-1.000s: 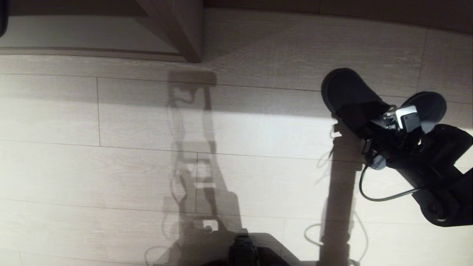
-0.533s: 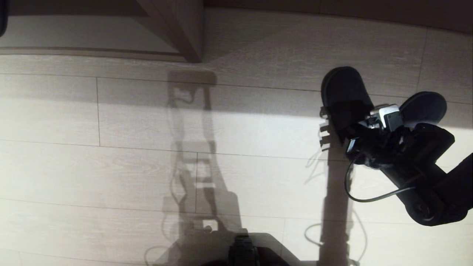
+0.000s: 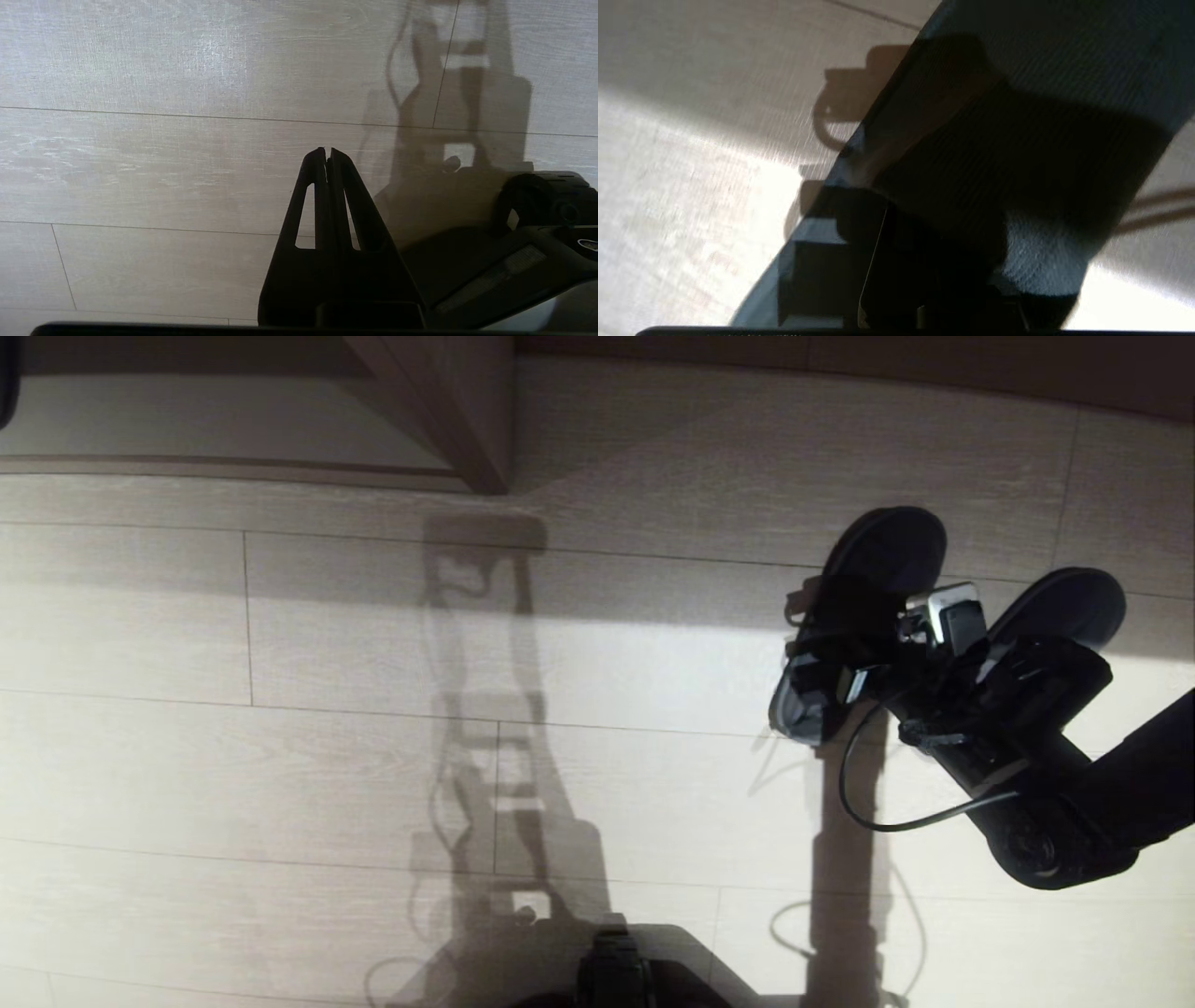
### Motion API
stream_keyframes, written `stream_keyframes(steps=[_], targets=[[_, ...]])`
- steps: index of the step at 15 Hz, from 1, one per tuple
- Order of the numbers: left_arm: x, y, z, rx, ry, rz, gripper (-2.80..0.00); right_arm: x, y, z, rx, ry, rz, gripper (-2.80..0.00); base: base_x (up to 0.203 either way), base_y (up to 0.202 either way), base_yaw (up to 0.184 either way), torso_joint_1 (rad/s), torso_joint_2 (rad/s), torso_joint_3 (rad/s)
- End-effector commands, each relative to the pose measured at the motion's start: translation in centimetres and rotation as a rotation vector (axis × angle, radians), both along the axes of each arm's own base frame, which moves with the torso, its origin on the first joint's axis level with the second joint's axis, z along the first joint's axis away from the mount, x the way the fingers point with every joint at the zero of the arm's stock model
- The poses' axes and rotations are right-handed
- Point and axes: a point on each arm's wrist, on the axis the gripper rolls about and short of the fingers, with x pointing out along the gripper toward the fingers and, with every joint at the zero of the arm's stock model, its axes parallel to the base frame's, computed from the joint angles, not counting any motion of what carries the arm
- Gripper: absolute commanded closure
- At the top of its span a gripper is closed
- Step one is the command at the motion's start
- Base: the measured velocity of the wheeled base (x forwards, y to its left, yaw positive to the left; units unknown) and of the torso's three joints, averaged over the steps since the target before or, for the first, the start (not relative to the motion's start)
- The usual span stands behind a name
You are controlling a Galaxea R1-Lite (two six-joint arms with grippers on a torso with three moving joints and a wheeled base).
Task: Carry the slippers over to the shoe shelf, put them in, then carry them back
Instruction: Place the slippers on the floor
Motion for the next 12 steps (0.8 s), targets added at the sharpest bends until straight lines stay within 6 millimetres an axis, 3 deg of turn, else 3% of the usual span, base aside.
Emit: stream_keyframes(steps=[1,5,8,9,12], targets=[[0.0,0.0,0.0,0.0,-0.001,0.001,0.0,0.5,0.1,-0.1,0.0,-0.011,0.002,0.0,0.0,0.0,0.0,0.0,0.0,0.0],[0.0,0.0,0.0,0.0,-0.001,0.001,0.0,1.7,-1.8,1.2,0.011,-0.073,-0.106,0.0,0.0,0.0,0.0,0.0,0.0,0.0],[0.0,0.0,0.0,0.0,-0.001,0.001,0.0,1.9,-3.7,1.1,0.011,-0.068,-0.163,0.0,0.0,0.0,0.0,0.0,0.0,0.0],[0.0,0.0,0.0,0.0,-0.001,0.001,0.0,1.9,-5.1,1.1,0.017,-0.066,-0.221,0.0,0.0,0.0,0.0,0.0,0.0,0.0],[0.0,0.0,0.0,0.0,-0.002,0.001,0.0,1.4,-6.0,1.1,0.036,-0.054,-0.309,0.0,0.0,0.0,0.0,0.0,0.0,0.0]])
